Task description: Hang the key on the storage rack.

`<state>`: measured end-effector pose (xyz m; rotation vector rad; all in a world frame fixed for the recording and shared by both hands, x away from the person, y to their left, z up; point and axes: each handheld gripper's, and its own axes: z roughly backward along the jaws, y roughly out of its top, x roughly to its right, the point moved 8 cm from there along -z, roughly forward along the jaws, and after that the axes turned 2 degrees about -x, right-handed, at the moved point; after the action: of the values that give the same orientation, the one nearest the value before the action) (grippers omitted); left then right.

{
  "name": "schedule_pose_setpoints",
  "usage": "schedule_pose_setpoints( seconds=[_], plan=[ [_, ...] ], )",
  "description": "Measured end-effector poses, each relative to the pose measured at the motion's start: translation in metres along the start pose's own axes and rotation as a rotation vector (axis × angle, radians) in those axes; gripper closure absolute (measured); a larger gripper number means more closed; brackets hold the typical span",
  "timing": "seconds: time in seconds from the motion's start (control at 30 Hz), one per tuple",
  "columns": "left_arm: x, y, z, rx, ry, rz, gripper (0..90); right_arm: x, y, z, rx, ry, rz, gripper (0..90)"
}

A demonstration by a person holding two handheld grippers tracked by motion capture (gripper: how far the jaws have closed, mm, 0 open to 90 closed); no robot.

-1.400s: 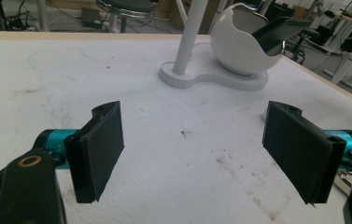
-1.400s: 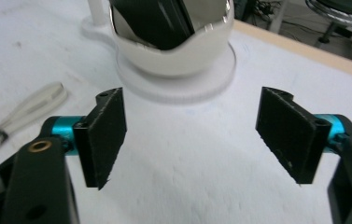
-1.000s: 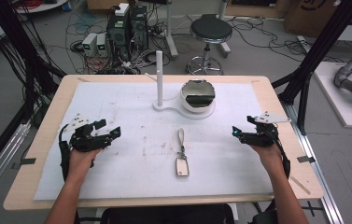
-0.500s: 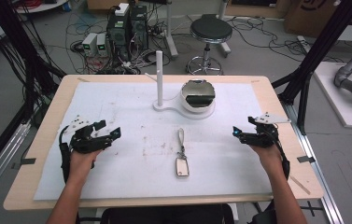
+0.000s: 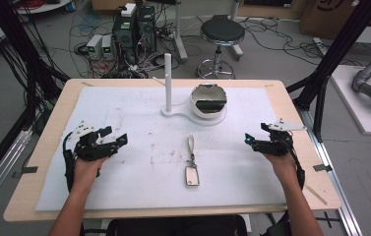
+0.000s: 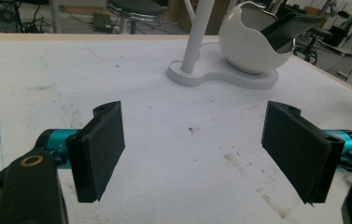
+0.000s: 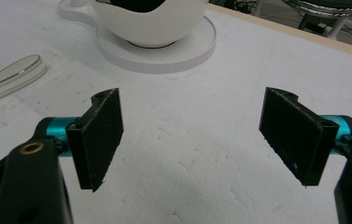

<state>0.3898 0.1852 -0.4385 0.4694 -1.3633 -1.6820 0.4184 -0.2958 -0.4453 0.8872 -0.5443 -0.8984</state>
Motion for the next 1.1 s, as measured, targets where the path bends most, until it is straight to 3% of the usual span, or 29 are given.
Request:
schedule_pose_setpoints(
  seconds=[0.2,0.3,0.63,0.73,0.87,1.0,1.1],
  plan=[
    [-0.001,0.001,0.002,0.003,0.010,-0.001,21.6,-0.009,0.002,-0.002,0.016,0.031,-0.027,22.1],
    [0.002,0.001,0.001,-0.002,0.007,-0.006,22.7,-0.014,0.002,-0.004,0.018,0.044,-0.016,23.3],
    [0.025,-0.001,-0.012,-0.042,-0.081,-0.022,37.8,-0.011,0.002,-0.001,0.024,0.039,-0.034,26.0],
    [0.032,-0.001,-0.019,-0.057,-0.087,-0.035,38.4,-0.012,0.001,-0.001,0.020,0.049,-0.029,29.8],
    [0.031,0.000,-0.020,-0.054,-0.074,-0.035,35.4,-0.019,0.001,-0.005,0.013,0.071,-0.041,35.8],
    [0.026,0.000,-0.019,-0.058,-0.056,-0.036,34.6,-0.036,0.003,-0.018,-0.009,0.137,-0.046,46.3],
    [0.024,-0.001,-0.019,-0.060,-0.052,-0.027,34.6,-0.055,0.003,-0.029,-0.040,0.200,-0.003,51.6]
  ],
)
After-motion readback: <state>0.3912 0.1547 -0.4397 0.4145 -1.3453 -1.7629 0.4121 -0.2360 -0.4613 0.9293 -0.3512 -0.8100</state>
